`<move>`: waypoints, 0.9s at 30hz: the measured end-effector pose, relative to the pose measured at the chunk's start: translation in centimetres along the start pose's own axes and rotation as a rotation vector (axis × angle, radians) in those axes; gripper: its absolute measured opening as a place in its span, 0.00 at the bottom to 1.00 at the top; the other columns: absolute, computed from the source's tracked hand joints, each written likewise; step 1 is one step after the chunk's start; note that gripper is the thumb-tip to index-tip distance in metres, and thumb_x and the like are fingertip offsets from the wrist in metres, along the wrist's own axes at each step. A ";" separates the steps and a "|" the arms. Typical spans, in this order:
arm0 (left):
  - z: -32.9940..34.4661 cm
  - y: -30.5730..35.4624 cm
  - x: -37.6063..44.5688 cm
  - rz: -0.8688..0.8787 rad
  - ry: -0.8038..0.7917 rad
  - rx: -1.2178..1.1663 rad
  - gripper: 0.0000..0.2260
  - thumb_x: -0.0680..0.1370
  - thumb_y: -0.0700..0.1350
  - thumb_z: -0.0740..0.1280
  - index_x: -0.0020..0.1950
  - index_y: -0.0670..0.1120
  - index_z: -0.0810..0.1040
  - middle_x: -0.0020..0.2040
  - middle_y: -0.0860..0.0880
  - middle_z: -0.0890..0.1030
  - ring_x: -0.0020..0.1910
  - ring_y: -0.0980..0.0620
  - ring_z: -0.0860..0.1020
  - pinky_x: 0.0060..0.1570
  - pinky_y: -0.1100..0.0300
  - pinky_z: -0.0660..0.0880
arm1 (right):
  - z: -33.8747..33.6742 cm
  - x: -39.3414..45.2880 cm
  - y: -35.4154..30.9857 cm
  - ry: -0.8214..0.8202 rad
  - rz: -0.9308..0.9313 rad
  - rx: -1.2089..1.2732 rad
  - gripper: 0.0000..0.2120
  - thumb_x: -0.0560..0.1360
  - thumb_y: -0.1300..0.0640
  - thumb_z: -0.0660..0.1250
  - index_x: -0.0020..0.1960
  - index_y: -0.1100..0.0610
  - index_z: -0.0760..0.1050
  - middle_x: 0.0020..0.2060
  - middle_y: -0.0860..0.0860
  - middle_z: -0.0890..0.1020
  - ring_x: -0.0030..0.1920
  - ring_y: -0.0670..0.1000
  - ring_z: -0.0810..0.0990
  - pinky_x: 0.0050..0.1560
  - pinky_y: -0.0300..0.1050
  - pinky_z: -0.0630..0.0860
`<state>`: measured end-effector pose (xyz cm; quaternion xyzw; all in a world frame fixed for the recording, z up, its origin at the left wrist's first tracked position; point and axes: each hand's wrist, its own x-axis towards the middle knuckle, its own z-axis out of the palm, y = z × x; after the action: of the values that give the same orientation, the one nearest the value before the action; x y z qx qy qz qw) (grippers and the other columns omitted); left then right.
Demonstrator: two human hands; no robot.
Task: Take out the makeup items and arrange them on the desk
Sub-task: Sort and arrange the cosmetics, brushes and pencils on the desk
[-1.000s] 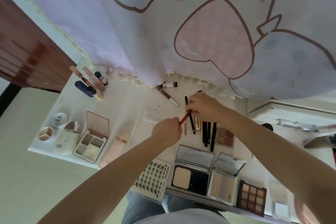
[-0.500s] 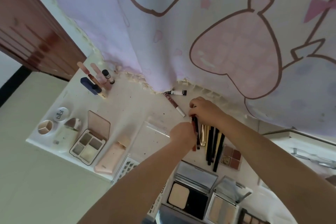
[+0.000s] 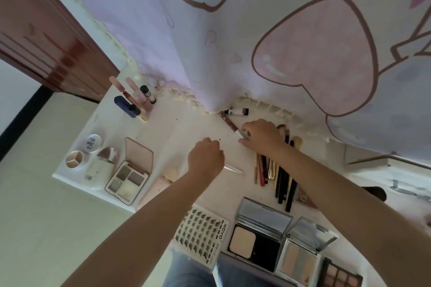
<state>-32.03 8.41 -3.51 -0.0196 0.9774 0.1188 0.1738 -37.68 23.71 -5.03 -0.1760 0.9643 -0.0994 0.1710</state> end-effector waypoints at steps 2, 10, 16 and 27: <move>-0.4 -1.3 -0.3 -0.031 0.024 0.001 0.13 0.79 0.45 0.56 0.58 0.41 0.74 0.56 0.43 0.74 0.57 0.45 0.72 0.50 0.54 0.71 | 0.6 0.4 -1.0 0.008 0.064 0.019 0.13 0.74 0.52 0.62 0.54 0.59 0.72 0.48 0.55 0.79 0.48 0.55 0.75 0.46 0.47 0.68; -1.7 -2.6 -0.3 0.118 0.115 -0.006 0.18 0.80 0.48 0.56 0.68 0.43 0.65 0.65 0.45 0.70 0.65 0.46 0.66 0.61 0.56 0.66 | -2.3 -2.3 -1.5 0.113 0.197 0.363 0.11 0.77 0.59 0.56 0.50 0.63 0.75 0.41 0.54 0.72 0.37 0.49 0.70 0.37 0.40 0.67; -3.6 2.4 -1.6 0.278 0.031 -0.387 0.14 0.81 0.49 0.52 0.53 0.41 0.72 0.49 0.41 0.77 0.50 0.42 0.75 0.50 0.53 0.70 | -6.4 -6.7 -2.5 0.348 0.201 0.683 0.10 0.78 0.61 0.55 0.42 0.54 0.71 0.28 0.47 0.69 0.26 0.45 0.65 0.24 0.31 0.64; -11.4 1.9 -6.4 0.272 -0.714 -1.072 0.19 0.79 0.58 0.42 0.37 0.49 0.61 0.19 0.57 0.62 0.16 0.61 0.57 0.16 0.71 0.55 | -13.3 -12.1 -6.4 0.553 -0.142 0.623 0.15 0.78 0.63 0.51 0.40 0.44 0.63 0.22 0.47 0.66 0.21 0.48 0.65 0.22 0.45 0.65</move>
<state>-30.01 7.51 9.53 0.0610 0.6590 0.6092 0.4368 -29.93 24.08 12.40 -0.1486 0.8832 -0.4412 -0.0563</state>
